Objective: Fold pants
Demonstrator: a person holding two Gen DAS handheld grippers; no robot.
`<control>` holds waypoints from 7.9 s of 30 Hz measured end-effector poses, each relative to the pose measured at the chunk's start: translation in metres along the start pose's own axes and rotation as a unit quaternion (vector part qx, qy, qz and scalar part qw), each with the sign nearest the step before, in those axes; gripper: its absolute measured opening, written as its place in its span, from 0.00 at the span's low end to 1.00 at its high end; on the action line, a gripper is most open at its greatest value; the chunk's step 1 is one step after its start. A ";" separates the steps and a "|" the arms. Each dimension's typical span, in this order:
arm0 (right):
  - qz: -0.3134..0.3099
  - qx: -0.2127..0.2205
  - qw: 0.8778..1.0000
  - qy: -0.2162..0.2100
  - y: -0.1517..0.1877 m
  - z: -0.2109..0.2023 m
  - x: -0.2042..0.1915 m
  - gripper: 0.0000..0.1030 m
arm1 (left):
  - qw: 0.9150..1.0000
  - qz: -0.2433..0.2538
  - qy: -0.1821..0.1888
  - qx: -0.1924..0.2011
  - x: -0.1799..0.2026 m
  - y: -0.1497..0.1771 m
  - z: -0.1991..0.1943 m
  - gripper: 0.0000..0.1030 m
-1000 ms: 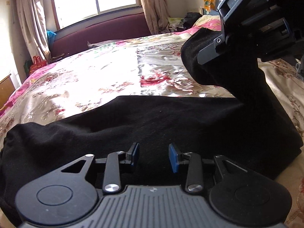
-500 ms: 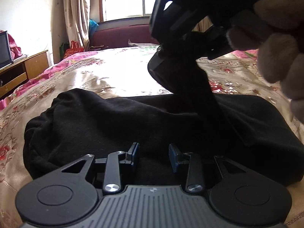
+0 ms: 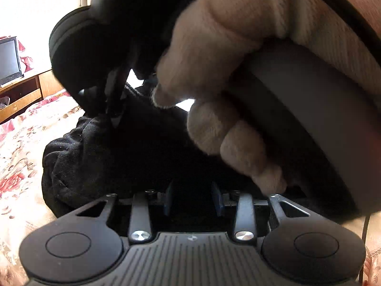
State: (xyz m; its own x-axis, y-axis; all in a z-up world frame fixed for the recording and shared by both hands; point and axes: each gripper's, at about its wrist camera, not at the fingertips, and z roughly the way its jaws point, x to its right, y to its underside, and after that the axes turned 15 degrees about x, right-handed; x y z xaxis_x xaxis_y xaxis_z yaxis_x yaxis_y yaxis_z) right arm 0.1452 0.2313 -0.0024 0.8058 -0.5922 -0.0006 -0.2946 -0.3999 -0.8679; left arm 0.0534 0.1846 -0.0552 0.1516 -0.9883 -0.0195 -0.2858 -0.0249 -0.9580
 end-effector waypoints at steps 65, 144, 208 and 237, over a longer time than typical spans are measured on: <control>0.509 0.042 0.857 -0.062 0.229 -0.168 0.308 0.32 | 0.986 0.153 0.049 -0.045 0.008 -0.032 0.055 0.55; 0.396 0.044 0.874 0.277 0.215 -0.221 0.390 0.03 | 0.962 0.240 0.116 -0.056 0.169 -0.039 0.118 0.62; 0.551 0.150 0.813 0.112 0.217 -0.341 0.354 0.14 | 0.958 0.187 0.207 -0.073 0.234 -0.017 0.048 0.69; 0.282 -0.087 0.936 0.193 0.065 -0.091 0.166 0.24 | 0.976 0.020 0.215 -0.008 0.085 -0.014 0.005 0.66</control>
State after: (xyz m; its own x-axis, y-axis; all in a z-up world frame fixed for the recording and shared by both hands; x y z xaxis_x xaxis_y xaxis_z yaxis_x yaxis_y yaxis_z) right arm 0.2136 0.0432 -0.0143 0.2608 -0.9388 -0.2249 -0.7230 -0.0355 -0.6899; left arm 0.0751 0.1021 -0.0449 -0.2707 -0.9602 0.0690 -0.2983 0.0155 -0.9543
